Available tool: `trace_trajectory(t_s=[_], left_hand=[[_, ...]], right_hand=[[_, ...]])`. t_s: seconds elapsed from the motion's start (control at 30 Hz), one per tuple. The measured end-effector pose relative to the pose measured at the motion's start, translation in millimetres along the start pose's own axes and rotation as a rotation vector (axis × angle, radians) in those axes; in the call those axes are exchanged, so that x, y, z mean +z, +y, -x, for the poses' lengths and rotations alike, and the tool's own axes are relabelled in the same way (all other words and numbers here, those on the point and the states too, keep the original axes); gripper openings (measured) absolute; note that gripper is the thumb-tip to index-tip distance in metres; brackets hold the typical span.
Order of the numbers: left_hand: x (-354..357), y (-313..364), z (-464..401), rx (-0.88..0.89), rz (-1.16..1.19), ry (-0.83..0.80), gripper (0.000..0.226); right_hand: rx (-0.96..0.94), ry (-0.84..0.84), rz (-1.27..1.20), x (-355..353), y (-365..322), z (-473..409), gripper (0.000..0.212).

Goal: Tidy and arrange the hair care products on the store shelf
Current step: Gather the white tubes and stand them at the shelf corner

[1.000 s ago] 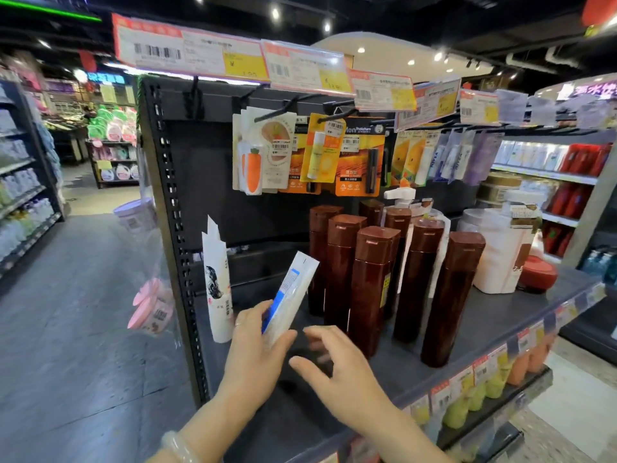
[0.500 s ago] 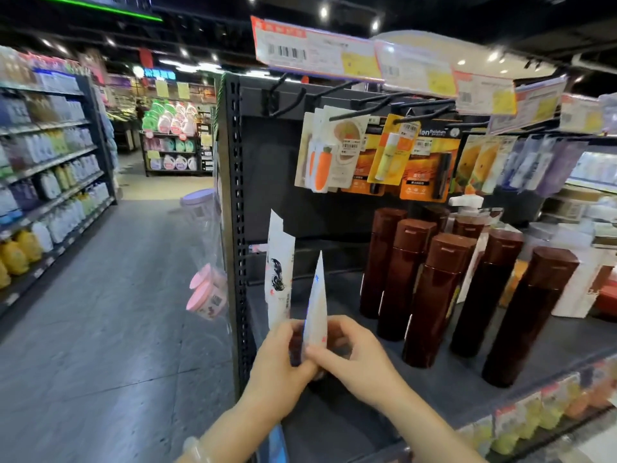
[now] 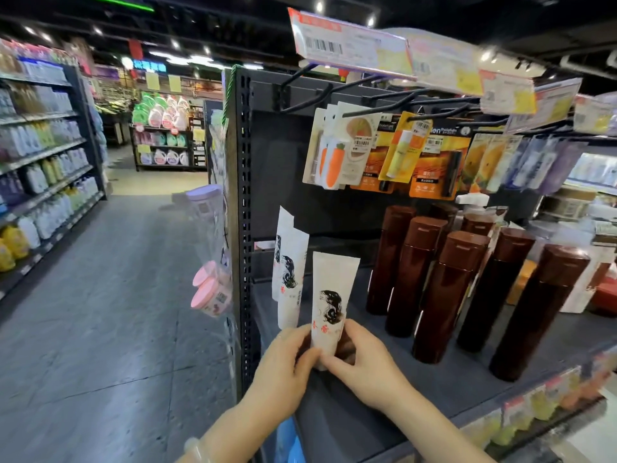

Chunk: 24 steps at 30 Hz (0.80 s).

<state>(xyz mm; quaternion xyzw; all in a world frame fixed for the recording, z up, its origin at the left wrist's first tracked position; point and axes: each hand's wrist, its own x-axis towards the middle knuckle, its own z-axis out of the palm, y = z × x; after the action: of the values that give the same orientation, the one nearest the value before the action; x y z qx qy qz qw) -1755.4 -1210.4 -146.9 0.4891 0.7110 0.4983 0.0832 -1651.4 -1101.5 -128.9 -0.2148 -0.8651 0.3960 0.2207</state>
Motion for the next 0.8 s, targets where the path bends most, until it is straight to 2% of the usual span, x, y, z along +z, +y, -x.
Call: trace_trajectory(t_s=[0.13,0.3,0.5,0.8], left_hand=[[-5.0,-5.8,-4.4,-0.115,0.078,0.050,0.027],[-8.7,-4.3,-8.3,-0.167,0.157,0.072,0.026],[-9.1,0.3,-9.4,-0.193,0.228,0.119,0.018],[-12.9,-3.5,-13.2,-0.212,0.248,0.096,0.016]], right_hand=[[0.069,0.080,0.015,7.4,-3.8,-6.3,0.032],[0.157,0.136,0.071,15.9,-3.3,-11.5,0.038],[0.213,0.163,0.129,21.1,-6.6,-14.2,0.027],[0.263,0.191,0.197,25.9,-16.2,-13.5,0.027]])
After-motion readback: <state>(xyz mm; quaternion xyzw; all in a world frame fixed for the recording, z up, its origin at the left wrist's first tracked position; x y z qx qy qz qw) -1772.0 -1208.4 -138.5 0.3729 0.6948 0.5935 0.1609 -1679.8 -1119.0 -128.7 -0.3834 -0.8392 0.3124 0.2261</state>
